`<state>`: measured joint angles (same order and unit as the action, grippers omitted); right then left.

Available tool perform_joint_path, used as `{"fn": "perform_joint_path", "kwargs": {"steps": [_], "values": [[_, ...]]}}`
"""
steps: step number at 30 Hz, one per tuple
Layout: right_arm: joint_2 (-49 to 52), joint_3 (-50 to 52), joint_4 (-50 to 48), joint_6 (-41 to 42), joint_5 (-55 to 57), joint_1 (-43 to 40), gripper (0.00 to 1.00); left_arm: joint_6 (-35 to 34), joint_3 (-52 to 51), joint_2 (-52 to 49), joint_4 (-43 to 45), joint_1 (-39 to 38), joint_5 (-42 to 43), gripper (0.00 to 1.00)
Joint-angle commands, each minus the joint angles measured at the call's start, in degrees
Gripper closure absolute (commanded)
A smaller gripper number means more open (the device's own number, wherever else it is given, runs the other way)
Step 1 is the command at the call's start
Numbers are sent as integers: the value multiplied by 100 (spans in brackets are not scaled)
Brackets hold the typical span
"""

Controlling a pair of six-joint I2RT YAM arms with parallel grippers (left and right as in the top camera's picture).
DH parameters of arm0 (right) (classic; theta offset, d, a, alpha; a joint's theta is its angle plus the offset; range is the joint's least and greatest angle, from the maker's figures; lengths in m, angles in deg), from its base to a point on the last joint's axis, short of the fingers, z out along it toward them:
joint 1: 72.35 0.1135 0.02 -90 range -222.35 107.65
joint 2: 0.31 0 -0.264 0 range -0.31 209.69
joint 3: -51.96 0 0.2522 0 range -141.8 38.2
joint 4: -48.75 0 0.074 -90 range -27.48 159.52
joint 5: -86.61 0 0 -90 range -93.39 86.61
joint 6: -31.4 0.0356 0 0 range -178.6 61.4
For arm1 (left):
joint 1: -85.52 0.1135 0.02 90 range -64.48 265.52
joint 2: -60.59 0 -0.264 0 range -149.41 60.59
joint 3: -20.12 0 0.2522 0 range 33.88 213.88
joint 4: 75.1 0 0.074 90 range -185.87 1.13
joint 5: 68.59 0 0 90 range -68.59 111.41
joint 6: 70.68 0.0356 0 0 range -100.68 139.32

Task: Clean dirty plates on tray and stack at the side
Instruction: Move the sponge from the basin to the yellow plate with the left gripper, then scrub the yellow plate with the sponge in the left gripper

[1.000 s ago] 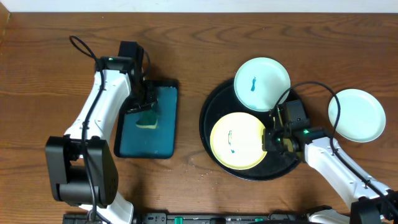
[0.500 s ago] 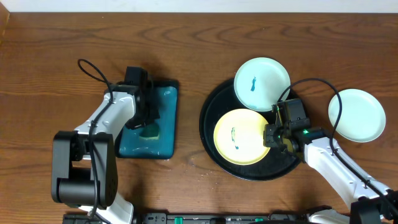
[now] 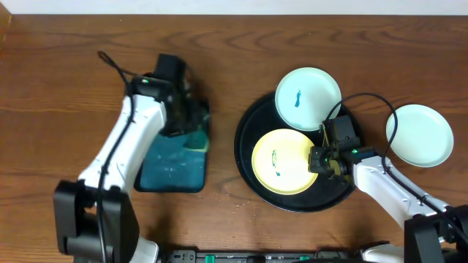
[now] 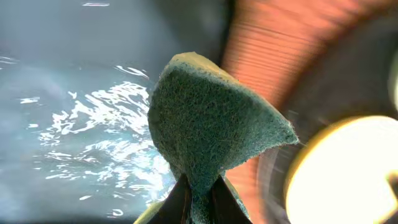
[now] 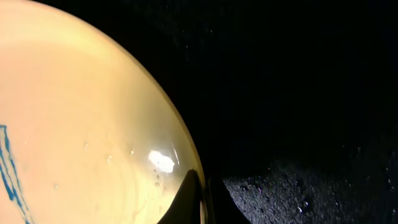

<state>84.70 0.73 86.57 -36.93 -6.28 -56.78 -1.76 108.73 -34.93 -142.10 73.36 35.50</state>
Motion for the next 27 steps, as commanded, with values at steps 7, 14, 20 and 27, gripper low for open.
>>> {"fn": "perform_joint_path", "kwargs": {"steps": [7, 14, 20, 27], "values": [[420, 22, -79, 153, 136, 28, 99, -975, -339, -120, 1152, -1814, 468, 93], [420, 22, -68, 151, 136, 28, 99, -1864, -409, -927, 2155, -2789, 304, 92], [420, 22, -31, 151, 136, 28, 99, -2232, -409, -1738, 2830, -3309, 323, 92], [420, 22, 17, 153, 136, 28, 99, -2214, -398, -2170, 2052, -3169, -645, 93]]}}
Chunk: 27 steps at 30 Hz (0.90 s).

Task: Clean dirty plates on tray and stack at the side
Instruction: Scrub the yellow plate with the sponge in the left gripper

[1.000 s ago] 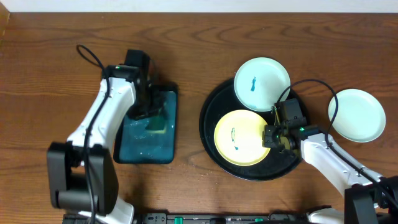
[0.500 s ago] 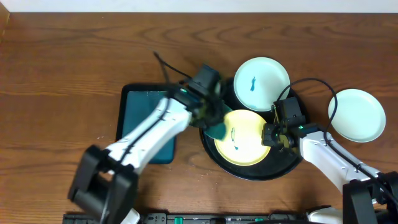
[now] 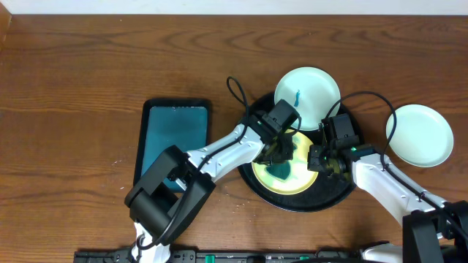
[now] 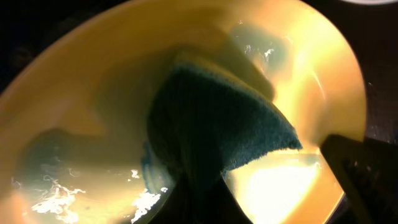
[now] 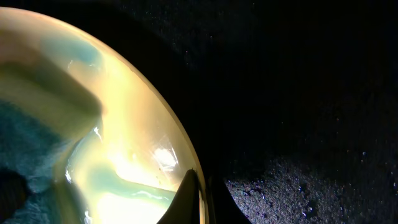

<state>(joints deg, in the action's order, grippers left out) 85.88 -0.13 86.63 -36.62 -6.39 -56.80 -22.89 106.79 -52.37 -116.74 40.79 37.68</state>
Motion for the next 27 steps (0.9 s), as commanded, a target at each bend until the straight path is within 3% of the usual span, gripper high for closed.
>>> {"fn": "perform_joint_path", "kwargs": {"steps": [1, 6, 10, 13, 20, 27], "values": [[302, 107, 22, 120, 146, 31, 99, -98, -153, -413, -791, 142, -1272, 93], [302, 107, 98, 120, 149, 31, 99, -92, 216, -413, -1827, 236, -2916, 92], [302, 107, 140, 120, 149, 31, 99, 122, 289, -415, -1744, 225, -3165, 93], [302, 107, 140, 120, 149, 31, 99, 122, 286, -415, -1440, 199, -2605, 92], [302, 107, 138, 146, 149, 31, 99, 94, 269, -426, -197, 39, 525, 92], [302, 107, 131, 286, 149, 31, 99, 52, 264, -428, 186, -323, 859, 92]]}}
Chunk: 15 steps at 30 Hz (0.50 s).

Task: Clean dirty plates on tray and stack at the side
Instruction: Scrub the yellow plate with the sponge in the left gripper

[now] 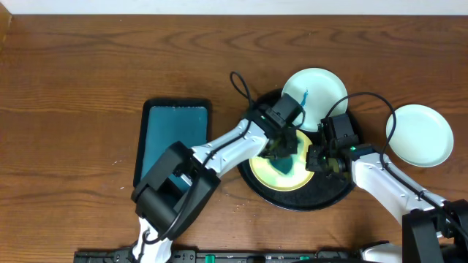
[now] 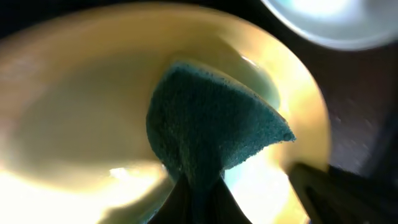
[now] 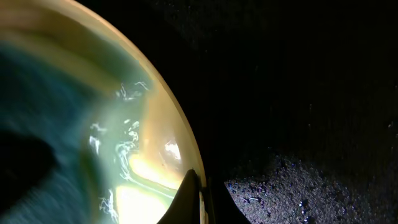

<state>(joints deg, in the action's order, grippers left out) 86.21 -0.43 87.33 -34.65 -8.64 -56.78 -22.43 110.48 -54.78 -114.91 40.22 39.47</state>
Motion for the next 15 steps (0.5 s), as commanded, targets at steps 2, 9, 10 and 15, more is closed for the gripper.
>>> {"fn": "perform_joint_path", "kwargs": {"steps": [2, 9, 10, 15], "values": [[269, 138, 63, 90, 374, 28, 99, 11, -105, -188, 0, -328, 678, 92], [269, 138, 66, 90, 374, 28, 99, 442, -109, -188, -396, -337, 260, 92], [269, 138, 68, 90, 374, 28, 99, 439, -109, -188, -645, -326, -125, 92], [269, 138, 68, 90, 374, 28, 99, 334, -109, -186, -1580, -170, -2295, 92]]}}
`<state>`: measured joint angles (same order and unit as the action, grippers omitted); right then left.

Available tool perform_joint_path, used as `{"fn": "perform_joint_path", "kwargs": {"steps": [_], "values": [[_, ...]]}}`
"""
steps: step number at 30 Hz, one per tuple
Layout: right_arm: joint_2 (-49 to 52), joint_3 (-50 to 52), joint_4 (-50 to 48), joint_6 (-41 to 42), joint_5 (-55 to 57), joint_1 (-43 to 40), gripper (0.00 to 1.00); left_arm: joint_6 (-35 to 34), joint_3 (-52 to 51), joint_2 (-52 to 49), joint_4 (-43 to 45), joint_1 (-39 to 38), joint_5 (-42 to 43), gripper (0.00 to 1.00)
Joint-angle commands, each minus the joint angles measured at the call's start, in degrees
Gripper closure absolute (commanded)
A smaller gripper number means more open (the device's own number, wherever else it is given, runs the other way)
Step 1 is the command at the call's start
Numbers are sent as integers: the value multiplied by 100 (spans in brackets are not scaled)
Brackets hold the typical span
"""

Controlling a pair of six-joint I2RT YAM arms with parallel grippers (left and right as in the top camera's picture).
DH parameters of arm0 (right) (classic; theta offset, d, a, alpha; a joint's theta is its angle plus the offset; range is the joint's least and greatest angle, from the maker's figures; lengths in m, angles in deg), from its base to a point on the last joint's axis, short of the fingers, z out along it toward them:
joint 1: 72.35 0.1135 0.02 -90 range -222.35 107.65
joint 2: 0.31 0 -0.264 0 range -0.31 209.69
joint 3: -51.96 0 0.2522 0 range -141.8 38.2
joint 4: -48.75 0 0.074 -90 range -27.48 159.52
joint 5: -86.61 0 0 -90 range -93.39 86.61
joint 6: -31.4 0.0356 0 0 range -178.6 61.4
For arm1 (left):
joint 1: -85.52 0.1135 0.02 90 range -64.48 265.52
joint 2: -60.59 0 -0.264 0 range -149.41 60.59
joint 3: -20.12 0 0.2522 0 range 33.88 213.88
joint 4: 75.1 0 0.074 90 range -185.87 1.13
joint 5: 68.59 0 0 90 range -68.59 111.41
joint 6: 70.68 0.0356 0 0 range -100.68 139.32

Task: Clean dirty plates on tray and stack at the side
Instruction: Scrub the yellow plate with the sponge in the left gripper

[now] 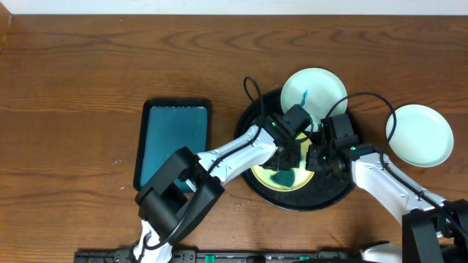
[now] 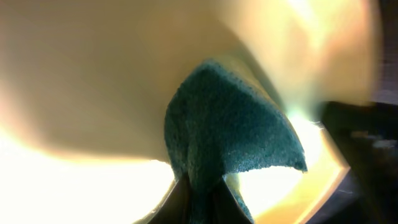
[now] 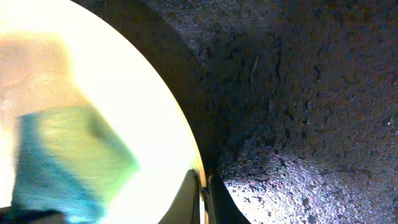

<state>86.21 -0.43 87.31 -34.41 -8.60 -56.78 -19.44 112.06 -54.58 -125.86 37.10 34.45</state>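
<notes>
A yellow plate [image 1: 272,180] lies on the round black tray [image 1: 252,124]. My left gripper [image 1: 289,157] is shut on a green sponge [image 2: 230,134], which presses on the plate's right half; the sponge [image 1: 284,175] shows teal from overhead. My right gripper [image 3: 202,186] is shut on the yellow plate's right rim [image 3: 186,140]. A pale green plate [image 1: 314,91] with a blue mark leans on the tray's far edge. Another pale green plate [image 1: 419,135] sits on the table to the right.
A dark rectangular tray of blue water [image 1: 173,142] lies left of the round tray. The wooden table [image 1: 73,88] stretches to the left and back. Cables loop over the round tray's far side.
My left gripper and the sponge have shifted from the plate's middle toward its right side, close to my right gripper. The right gripper still pinches the rim.
The left gripper held the sponge over the water tray while the right gripper gripped the yellow plate, which bore a blue mark. Then the sponge was on the plate, wet streaks spreading. Now the sponge is at the plate's right side and the mark no longer shows.
</notes>
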Motion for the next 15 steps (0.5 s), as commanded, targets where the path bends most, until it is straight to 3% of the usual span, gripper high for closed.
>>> {"fn": "perform_joint_path", "kwargs": {"steps": [1, 9, 15], "values": [[269, 138, 70, 66, 369, 28, 99, 35, -264, -205, -551, 188, -2061, 92], [269, 138, 81, 63, 369, 28, 99, 321, -68, -203, -901, 302, -3762, 92], [269, 138, 98, 66, 372, 26, 99, 315, 898, -74, -1882, 304, -3381, 92]]}}
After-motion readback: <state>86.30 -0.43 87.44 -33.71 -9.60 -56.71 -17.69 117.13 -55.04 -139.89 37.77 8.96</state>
